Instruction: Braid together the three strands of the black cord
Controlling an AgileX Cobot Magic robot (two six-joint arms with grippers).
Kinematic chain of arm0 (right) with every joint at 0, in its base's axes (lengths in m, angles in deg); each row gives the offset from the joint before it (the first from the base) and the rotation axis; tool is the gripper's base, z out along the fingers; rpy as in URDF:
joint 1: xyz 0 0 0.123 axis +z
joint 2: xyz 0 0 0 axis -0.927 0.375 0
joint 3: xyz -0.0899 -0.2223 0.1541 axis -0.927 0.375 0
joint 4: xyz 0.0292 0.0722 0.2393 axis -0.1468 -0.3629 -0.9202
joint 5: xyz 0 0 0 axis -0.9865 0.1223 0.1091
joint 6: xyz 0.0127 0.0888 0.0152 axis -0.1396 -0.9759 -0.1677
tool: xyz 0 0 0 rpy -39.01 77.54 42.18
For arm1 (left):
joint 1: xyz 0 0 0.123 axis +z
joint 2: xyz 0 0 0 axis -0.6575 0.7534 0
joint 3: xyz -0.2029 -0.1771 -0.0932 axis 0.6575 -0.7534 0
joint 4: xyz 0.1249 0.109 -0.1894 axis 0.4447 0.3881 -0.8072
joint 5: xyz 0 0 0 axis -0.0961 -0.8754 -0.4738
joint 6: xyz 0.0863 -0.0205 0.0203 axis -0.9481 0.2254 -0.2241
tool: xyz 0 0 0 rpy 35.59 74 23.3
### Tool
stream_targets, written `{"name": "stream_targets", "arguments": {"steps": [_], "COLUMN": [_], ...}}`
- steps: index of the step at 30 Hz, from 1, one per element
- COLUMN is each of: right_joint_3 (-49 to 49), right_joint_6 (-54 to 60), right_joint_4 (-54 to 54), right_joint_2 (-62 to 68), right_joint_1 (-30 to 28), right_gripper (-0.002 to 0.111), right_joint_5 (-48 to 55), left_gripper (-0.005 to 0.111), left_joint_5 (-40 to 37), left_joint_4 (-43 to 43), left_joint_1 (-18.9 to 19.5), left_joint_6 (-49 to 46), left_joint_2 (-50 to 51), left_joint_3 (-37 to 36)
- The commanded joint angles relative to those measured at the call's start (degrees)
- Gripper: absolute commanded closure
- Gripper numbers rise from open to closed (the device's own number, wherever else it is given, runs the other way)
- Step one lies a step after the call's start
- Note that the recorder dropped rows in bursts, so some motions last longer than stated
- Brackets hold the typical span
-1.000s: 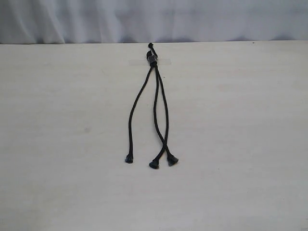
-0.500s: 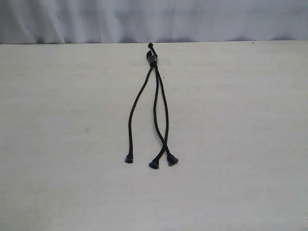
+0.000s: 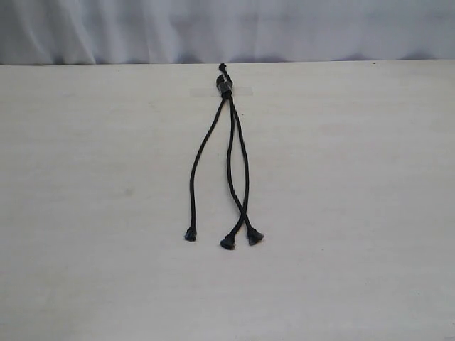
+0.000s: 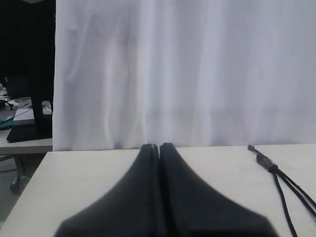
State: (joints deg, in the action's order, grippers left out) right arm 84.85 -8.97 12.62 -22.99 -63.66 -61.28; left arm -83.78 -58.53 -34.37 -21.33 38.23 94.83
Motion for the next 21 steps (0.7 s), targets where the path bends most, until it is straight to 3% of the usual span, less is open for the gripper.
{"name": "stream_targets", "arguments": {"steps": [1, 5, 10, 13, 17, 21], "right_joint_3": [-8.3, -16.6, -22.9, -25.5, -31.0, -37.4], "right_joint_6": [0.5, -0.2, -3.8, -3.8, -3.7, 6.2], "right_joint_4": [0.1, 0.1, -4.0, -4.8, -7.7, -20.6], "right_joint_2": [8.0, 20.4, 36.3, 45.7, 56.5, 67.5], "right_joint_1": [-0.2, -0.2, -0.2, -0.2, -0.2, 0.1], "right_gripper": [0.104, 0.104, 0.104, 0.104, 0.104, 0.104], "right_joint_5": [8.0, 19.6, 30.5, 32.6, 33.7, 35.9], "left_gripper": [0.107, 0.107, 0.107, 0.107, 0.107, 0.107], "left_joint_5": [-2.7, -4.5, -5.8, -6.3, -14.6, -19.8], "left_joint_4": [3.1, 2.6, -0.5, -6.1, -6.1, -6.1], "left_joint_1": [0.2, 0.2, 0.2, 0.2, 0.2, -2.4], "left_joint_6": [-0.1, -0.1, 1.1, 1.7, 1.7, 0.2], "left_joint_2": [11.6, 23.1, 31.1, 34.6, 39.4, 45.0], "left_joint_3": [9.1, 14.1, 14.3, 14.7, 19.1, 24.5]}}
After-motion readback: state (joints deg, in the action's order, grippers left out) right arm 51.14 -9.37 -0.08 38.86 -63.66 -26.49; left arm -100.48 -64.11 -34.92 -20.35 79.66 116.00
